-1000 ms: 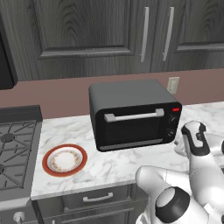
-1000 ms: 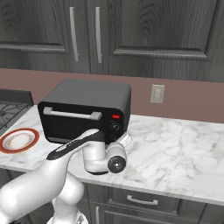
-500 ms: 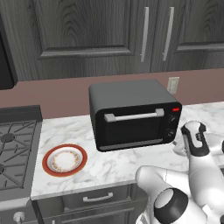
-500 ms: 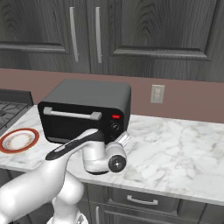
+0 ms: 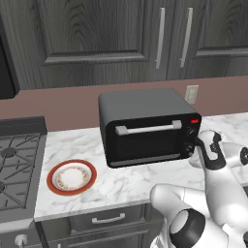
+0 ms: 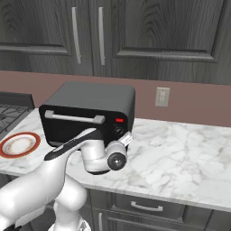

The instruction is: Pull the toaster oven rack outwards. Pick up the baguette from the plate and place it on the toaster oven rack. Close the toaster oven door fully and set the temperature to the lowest setting.

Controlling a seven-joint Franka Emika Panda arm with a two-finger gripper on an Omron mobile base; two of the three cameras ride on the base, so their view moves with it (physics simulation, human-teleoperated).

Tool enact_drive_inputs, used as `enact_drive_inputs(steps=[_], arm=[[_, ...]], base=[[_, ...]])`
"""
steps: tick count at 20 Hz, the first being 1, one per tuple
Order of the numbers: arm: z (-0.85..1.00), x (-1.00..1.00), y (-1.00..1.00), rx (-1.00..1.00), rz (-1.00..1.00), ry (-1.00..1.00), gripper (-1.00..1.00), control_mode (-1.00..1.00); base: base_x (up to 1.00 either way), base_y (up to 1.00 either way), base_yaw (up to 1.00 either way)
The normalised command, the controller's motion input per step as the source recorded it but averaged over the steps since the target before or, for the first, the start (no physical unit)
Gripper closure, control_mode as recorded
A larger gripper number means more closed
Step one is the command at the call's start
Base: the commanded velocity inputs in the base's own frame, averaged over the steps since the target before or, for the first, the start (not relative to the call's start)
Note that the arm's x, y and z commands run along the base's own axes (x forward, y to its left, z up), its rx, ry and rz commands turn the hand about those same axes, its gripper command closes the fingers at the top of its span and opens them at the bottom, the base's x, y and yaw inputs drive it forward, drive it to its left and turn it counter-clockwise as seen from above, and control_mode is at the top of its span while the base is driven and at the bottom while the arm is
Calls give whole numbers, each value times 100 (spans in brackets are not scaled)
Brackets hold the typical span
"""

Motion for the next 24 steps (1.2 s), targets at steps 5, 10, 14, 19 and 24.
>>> enact_drive_inputs(steps=[5, 10, 14, 19, 24], arm=[[-38, 18, 0, 0, -8, 0, -100, -100], [-37, 21, 8, 0, -6, 0, -100, -100], [-36, 12, 14, 0, -3, 0, -100, -100], [-28, 16, 11, 0, -2, 0, -100, -100], [-25, 19, 13, 0, 0, -1, -100, -100]], base=[[0, 0, 0], [0, 0, 0], [0, 0, 0], [0, 0, 0], [0, 0, 0]])
